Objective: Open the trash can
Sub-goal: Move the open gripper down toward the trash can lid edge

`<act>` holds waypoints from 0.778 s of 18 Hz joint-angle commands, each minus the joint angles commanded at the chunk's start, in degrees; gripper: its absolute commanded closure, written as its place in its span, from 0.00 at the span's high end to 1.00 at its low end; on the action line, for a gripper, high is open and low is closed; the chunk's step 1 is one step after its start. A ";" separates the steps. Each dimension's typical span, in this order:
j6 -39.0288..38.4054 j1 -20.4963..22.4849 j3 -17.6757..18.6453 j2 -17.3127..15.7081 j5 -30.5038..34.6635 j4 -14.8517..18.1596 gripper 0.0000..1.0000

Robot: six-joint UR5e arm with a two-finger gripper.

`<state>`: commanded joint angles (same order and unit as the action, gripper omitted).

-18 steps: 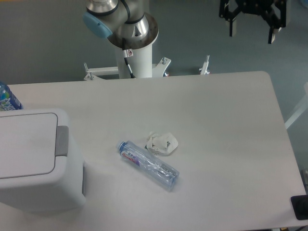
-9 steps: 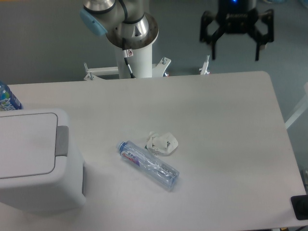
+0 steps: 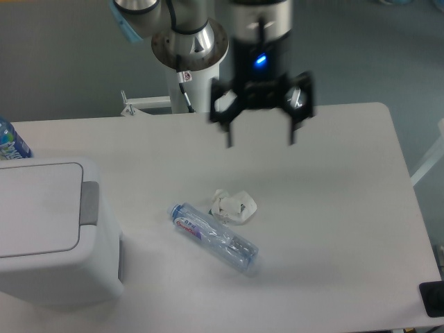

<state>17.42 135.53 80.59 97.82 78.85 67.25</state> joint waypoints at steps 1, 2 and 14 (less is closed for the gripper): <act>-2.02 -0.62 0.09 0.35 -0.79 -1.23 1.00; -4.04 -1.49 0.18 1.05 -1.50 -2.20 1.00; -14.17 -6.69 1.23 3.43 -7.92 -3.79 1.00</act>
<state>3.25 128.85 81.83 101.25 70.93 63.46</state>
